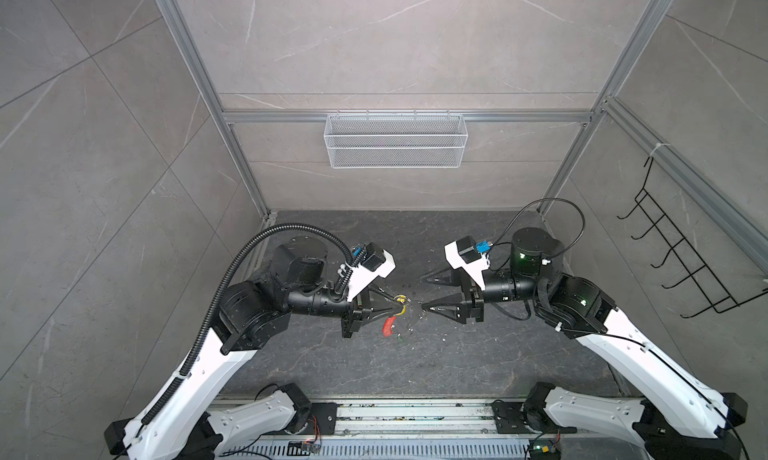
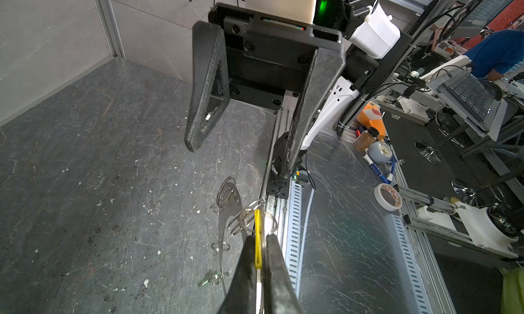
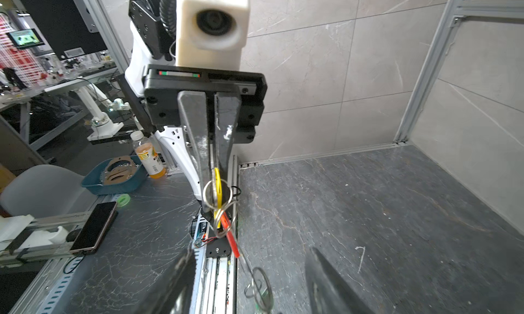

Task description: Remove the keys from the keyring

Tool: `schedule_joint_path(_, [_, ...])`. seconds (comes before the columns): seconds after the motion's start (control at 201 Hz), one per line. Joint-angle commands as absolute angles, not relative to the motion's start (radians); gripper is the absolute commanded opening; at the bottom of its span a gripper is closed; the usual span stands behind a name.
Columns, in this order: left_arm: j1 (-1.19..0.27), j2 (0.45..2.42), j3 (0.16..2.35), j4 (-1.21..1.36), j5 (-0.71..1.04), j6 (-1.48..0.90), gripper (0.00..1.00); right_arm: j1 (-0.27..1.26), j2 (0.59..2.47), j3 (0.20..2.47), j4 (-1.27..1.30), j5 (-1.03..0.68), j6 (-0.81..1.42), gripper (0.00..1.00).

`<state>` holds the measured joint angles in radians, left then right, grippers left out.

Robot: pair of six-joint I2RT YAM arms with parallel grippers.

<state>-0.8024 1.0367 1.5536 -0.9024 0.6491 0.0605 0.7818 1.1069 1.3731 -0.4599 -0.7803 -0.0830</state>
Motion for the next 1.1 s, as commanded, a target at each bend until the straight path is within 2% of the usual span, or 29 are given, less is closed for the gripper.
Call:
schedule_joint_path(0.0, [-0.799, 1.040, 1.601, -0.891, 0.674, 0.086, 0.00, 0.792, 1.130, 1.390, -0.509, -0.842, -0.097, 0.64])
schedule_joint_path(0.483, [-0.799, 1.076, 1.642, -0.919, 0.698, 0.093, 0.00, 0.855, 1.182, 1.386, -0.441, -0.809, -0.072, 0.60])
schedule_joint_path(0.792, [-0.801, 1.074, 1.661, -0.936, 0.668, 0.097, 0.00, 0.870, 1.201, 1.400, -0.462, -0.765, -0.084, 0.41])
schedule_joint_path(1.095, [-0.800, 1.076, 1.666, -0.937, 0.627, 0.075, 0.00, 0.887, 1.212, 1.400, -0.434, -0.664, -0.043, 0.14])
